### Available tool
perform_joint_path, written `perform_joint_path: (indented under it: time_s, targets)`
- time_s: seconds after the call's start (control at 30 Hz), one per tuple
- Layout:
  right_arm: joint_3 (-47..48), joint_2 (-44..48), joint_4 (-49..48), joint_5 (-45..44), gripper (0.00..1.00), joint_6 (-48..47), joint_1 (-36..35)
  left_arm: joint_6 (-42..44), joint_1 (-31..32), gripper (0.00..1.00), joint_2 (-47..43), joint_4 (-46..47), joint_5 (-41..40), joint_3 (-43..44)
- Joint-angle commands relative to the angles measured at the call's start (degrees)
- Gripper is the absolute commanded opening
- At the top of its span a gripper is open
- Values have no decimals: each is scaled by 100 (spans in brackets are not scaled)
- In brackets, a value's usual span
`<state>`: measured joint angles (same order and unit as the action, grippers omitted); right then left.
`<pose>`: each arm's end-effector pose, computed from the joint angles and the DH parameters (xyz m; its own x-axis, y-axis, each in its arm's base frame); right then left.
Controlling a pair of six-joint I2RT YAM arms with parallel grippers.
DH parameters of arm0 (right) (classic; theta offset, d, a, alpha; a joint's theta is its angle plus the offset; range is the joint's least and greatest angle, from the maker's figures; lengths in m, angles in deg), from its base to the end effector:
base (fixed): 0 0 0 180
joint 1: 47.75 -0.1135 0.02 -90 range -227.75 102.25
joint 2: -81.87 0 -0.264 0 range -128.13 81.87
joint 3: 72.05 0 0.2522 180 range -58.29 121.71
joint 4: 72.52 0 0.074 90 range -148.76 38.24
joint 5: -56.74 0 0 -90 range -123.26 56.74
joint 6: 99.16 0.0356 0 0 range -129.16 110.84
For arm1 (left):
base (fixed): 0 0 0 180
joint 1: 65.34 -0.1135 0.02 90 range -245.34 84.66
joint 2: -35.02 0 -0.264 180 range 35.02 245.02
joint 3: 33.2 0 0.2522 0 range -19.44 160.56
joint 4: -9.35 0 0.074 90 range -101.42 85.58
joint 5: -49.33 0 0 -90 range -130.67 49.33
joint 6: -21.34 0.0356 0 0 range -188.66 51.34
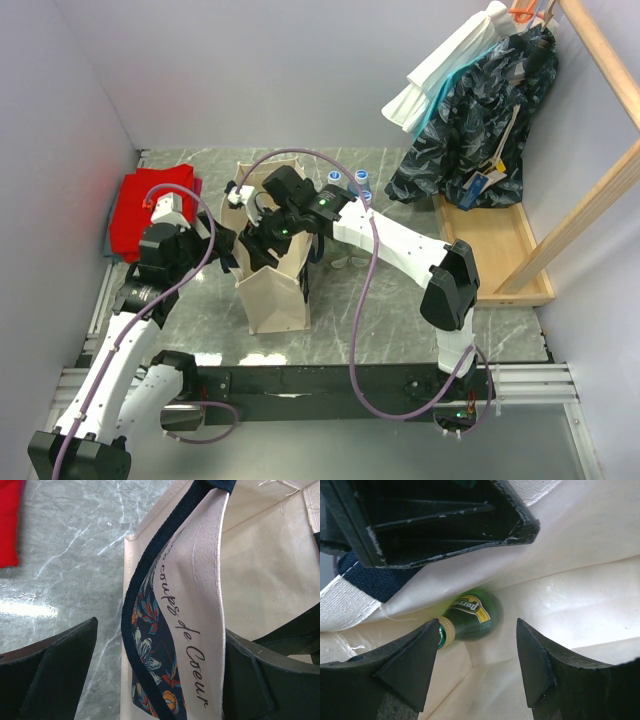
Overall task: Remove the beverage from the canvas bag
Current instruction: Take out the drink from the canvas bag.
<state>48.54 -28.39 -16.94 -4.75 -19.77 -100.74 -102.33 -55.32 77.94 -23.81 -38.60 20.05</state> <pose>0.2475 0.3565 0.3316 -0.2537 -0.6054 -0.7544 -0.9672 0.1518 0.2036 0.1729 -0.0318 0.2960 -0.4326 -0.4862 -0.7593 -0.0398 0.8516 -0.5226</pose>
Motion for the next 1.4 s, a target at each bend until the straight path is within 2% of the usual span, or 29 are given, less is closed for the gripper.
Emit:
perform_joint_path:
  time_s: [0.0, 0.7, 1.37]
  targets:
    - [225, 118, 71, 225, 70, -125, -1, 80, 26, 96, -3, 94, -22, 130]
    - [242, 127, 300, 277, 70, -187, -9, 80, 26, 96, -46, 94, -40, 121]
    - [-135, 347, 160, 216, 70, -99, -9, 80, 26, 96, -29, 103, 13, 112]
